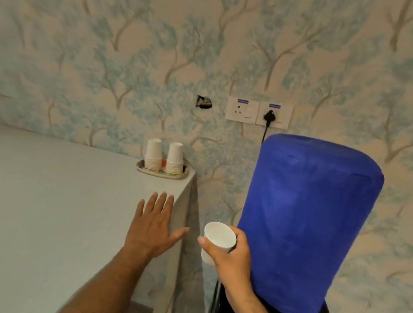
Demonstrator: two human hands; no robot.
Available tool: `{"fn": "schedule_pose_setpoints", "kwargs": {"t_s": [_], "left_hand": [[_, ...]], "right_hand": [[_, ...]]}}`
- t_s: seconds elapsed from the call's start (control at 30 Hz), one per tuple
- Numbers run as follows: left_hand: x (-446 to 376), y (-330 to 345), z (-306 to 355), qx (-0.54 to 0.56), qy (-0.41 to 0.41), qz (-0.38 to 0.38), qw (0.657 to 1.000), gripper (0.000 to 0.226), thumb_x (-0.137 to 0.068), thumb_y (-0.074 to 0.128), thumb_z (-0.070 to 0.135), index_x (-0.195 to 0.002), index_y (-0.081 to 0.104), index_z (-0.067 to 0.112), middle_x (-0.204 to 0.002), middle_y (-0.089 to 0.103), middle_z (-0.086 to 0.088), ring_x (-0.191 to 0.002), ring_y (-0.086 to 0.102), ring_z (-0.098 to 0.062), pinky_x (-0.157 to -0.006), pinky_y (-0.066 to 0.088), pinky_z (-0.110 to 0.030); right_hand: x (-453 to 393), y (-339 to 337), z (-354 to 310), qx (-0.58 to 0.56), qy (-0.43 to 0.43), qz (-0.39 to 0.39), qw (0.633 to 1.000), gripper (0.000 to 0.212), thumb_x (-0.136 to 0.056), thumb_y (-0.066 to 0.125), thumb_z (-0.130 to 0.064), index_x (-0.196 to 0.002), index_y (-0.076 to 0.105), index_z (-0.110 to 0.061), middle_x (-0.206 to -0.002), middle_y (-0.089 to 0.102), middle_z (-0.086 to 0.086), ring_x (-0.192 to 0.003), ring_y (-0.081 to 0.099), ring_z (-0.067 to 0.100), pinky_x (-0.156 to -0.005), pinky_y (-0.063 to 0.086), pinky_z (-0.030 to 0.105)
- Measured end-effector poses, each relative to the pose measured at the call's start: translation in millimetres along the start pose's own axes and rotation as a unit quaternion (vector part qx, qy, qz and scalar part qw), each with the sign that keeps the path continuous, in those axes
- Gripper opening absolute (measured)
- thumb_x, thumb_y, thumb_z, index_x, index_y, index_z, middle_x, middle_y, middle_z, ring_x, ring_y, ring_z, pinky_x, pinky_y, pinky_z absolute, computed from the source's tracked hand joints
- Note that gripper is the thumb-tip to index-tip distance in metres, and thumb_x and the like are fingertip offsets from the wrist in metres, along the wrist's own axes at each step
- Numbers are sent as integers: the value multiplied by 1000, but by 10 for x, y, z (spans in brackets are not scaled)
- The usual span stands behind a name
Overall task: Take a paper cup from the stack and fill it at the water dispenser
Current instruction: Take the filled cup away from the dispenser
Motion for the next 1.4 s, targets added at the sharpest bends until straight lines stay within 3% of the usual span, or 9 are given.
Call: {"fn": "schedule_pose_setpoints", "kwargs": {"t_s": [0.2,0.4,0.53,0.67,0.93,1.1,1.3,1.4], "left_hand": [[172,-238,-724,-5,-72,-8,997,136,-48,-30,92,-159,-2,21,-169,-2,-4,-155,-5,-24,-124,-1,-47],[504,-271,-1306,-2,-125,-32,992,137,-47,-27,95,-160,0,22,-169,-3,-1,-155,-6,-22,-124,-2,-48],[735,-286,-1592,3,-160,-47,986,142,-42,-28,96,-159,0,23,-169,-3,-1,-155,-7,-22,-124,-3,-49],[909,-300,-1788,5,-188,-58,980,146,-38,-29,97,-160,1,22,-169,-1,-1,-155,-6,-23,-125,-1,-49],[1153,-214,-1997,24,-222,-76,972,139,-46,-14,100,-160,3,22,-169,3,-1,-156,-1,-24,-125,2,-51],[1257,-156,-1980,51,-242,-90,965,109,-78,22,90,-160,4,20,-169,4,-3,-155,1,-25,-125,4,-53],[1258,-122,-2003,54,-249,-97,962,112,-75,20,92,-159,6,20,-169,7,-4,-155,3,-26,-125,3,-55],[1267,-136,-1995,50,-247,-103,962,122,-64,6,96,-159,8,20,-169,7,-4,-155,3,-26,-125,3,-54]], "right_hand": [[-82,629,-397,-11,-2,-60,998,73,-56,93,-39,-117,54,-28,-109,62,-10,-100,60,12,-74,49,22],[27,1241,-577,-22,11,-108,994,75,-53,94,-38,-116,54,-26,-108,63,-9,-96,61,11,-68,46,17],[152,1599,-619,-9,7,-147,989,79,-48,93,-47,-113,53,-30,-109,64,-8,-98,62,13,-74,52,22],[301,1826,-677,-8,10,-185,983,75,-53,93,-44,-114,51,-31,-106,60,-12,-99,59,11,-74,48,20],[524,2131,-747,5,12,-250,968,77,-62,90,-41,-124,47,-30,-118,56,-5,-106,54,14,-66,44,14],[585,2188,-729,-8,24,-260,965,75,-63,90,-37,-124,48,-29,-118,56,-5,-103,54,13,-61,41,11],[578,2191,-694,-13,32,-260,965,76,-63,91,-36,-125,48,-28,-118,56,-4,-103,55,13,-62,44,13],[578,2180,-668,-11,35,-259,965,76,-62,91,-37,-124,49,-28,-118,57,-4,-102,55,13,-64,45,15]]}}
Point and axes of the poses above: each hand's wrist, its own x-axis away from the middle knuckle, its own y-axis out of the palm, z = x × y, the point moved 6 cm from there along -x, towards the middle knuckle
